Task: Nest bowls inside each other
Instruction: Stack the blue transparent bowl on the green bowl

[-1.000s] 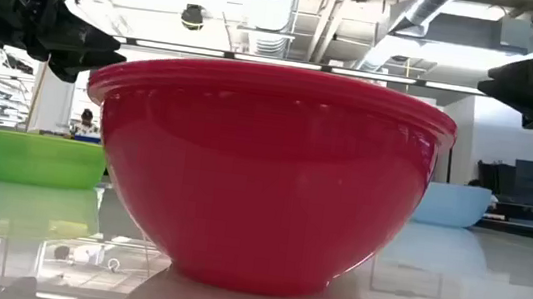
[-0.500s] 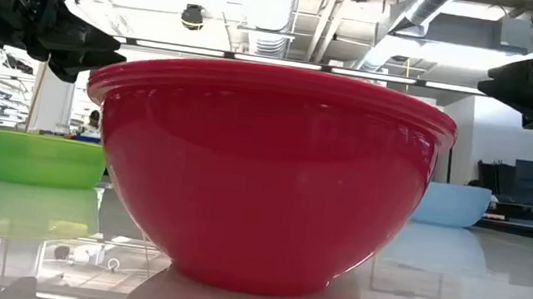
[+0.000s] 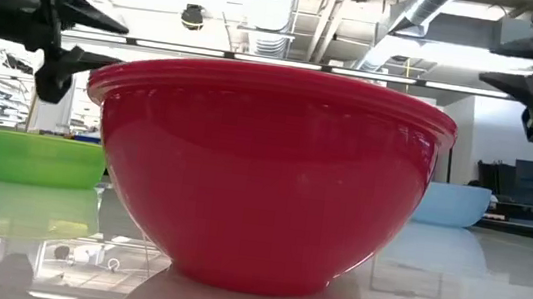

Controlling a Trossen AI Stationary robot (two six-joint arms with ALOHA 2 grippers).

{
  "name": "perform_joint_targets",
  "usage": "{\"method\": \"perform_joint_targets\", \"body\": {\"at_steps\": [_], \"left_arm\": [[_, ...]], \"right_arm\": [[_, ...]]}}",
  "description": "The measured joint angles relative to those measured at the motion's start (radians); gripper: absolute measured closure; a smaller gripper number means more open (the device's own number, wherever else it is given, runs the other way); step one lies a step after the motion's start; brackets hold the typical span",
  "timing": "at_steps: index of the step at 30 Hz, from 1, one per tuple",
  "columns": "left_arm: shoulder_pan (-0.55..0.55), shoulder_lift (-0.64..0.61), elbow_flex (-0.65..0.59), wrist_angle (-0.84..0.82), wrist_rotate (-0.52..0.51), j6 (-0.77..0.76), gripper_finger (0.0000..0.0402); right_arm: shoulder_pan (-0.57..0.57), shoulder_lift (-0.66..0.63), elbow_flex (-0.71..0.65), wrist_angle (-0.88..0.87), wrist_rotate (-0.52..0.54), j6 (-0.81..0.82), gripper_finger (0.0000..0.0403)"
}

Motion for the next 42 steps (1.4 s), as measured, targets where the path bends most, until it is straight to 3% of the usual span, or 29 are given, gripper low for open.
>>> {"method": "perform_joint_targets", "body": {"at_steps": [4,9,12,15,19,22,24,34,38,42], "left_arm": [[0.000,0.000,0.000,-0.004,-0.103,-0.279,0.0211],[0.000,0.000,0.000,0.027,-0.206,-0.391,0.0211],[0.000,0.000,0.000,0.116,-0.199,-0.341,0.0211],[0.001,0.000,0.000,0.309,-0.173,-0.207,0.0211],[0.013,0.000,0.001,0.606,-0.117,0.002,0.0211],[0.022,0.000,0.003,0.749,-0.071,0.102,0.0211],[0.026,0.000,0.019,0.755,-0.071,0.155,0.0211],[0.029,0.021,0.060,0.718,-0.147,0.340,0.0211],[0.029,0.021,0.060,0.691,-0.120,0.316,0.0211],[0.029,0.024,0.061,0.664,-0.109,0.291,0.0211]], "right_arm": [[-0.030,0.000,0.000,0.065,0.042,0.163,0.0211],[-0.126,0.000,0.018,0.199,0.025,0.087,0.0211],[-0.208,-0.001,0.034,0.451,-0.135,-0.111,0.0211],[-0.287,0.001,0.072,0.635,-0.265,-0.323,0.0211],[-0.369,0.020,0.199,0.624,-0.294,-0.521,0.0211],[-0.407,0.069,0.327,0.459,-0.309,-0.582,0.0211],[-0.421,0.116,0.430,0.269,-0.309,-0.593,0.0211],[-0.478,0.460,0.924,-0.932,-0.224,-0.502,0.0210],[-0.532,0.548,0.983,-1.129,-0.233,-0.417,0.0193],[-0.609,0.613,0.974,-1.174,-0.316,-0.375,0.0161]]}}
